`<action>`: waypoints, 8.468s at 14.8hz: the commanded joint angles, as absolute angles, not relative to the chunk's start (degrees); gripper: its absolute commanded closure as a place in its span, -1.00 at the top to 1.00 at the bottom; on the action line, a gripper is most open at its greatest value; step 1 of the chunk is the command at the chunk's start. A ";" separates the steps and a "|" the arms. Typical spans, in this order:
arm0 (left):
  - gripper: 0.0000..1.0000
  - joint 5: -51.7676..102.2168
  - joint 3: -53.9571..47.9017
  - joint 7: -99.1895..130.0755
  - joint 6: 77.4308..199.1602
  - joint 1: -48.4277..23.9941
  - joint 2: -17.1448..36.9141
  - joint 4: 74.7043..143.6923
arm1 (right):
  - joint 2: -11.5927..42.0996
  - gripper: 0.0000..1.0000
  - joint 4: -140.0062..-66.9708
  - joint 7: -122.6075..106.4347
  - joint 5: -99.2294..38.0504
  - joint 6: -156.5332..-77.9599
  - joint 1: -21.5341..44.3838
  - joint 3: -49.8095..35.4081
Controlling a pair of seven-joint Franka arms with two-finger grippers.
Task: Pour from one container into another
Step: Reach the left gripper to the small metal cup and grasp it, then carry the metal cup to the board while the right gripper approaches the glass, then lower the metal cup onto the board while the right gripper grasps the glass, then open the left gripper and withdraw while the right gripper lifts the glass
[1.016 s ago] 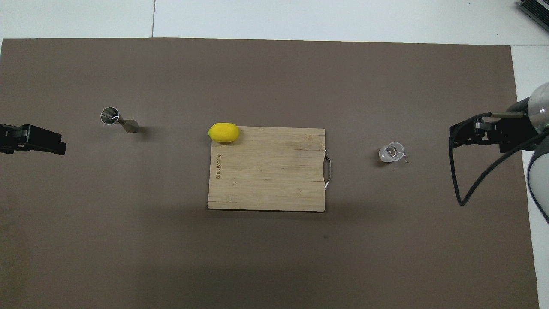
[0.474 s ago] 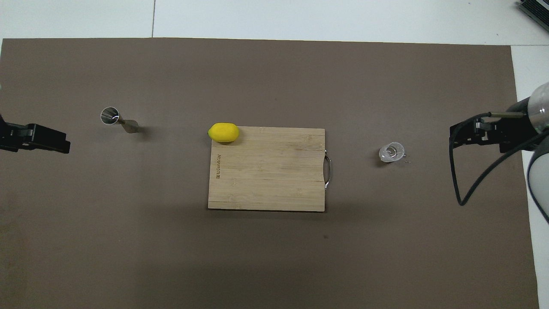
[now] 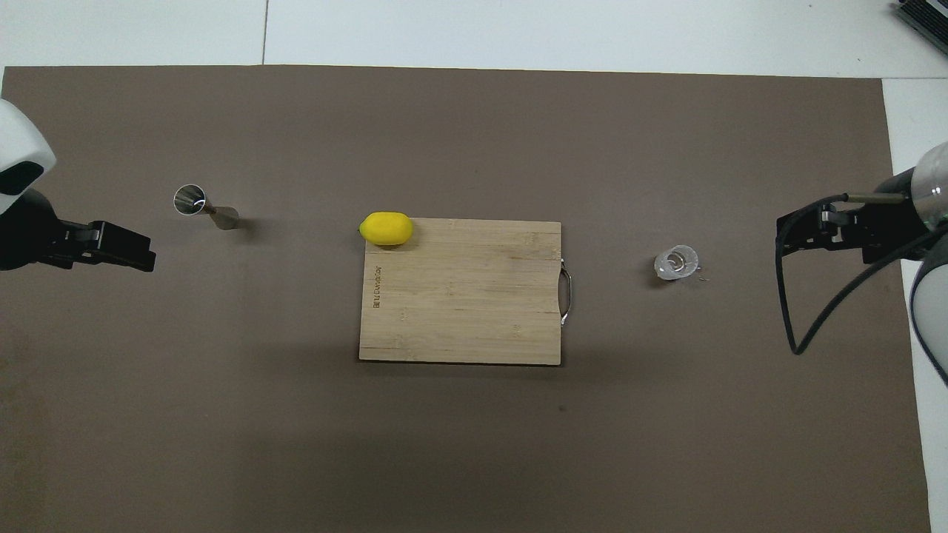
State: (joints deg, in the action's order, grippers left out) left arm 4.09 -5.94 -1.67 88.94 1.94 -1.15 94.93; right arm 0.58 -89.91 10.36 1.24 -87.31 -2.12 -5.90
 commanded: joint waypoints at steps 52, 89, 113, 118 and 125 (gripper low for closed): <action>-0.45 91.05 4.48 61.44 131.48 5.36 11.87 123.66 | -0.26 1.00 -90.97 8.88 1.41 -87.45 -4.30 -5.89; -1.00 108.81 2.90 71.54 154.16 -43.85 19.86 108.02 | 21.61 1.00 -104.76 60.75 -28.21 -116.63 -12.65 -6.06; 1.00 108.02 3.96 71.89 154.42 -44.82 20.05 107.58 | 20.66 -0.40 -111.27 54.23 -39.55 -116.28 -12.75 -6.06; 1.00 105.82 4.04 72.77 154.69 -42.82 14.33 108.01 | 17.06 -1.00 -110.39 59.84 -39.38 -116.63 -10.12 -6.07; 1.00 87.05 4.13 72.69 160.66 -34.82 11.34 107.67 | 16.87 -1.00 -104.42 73.11 -28.50 -116.81 -0.10 -6.06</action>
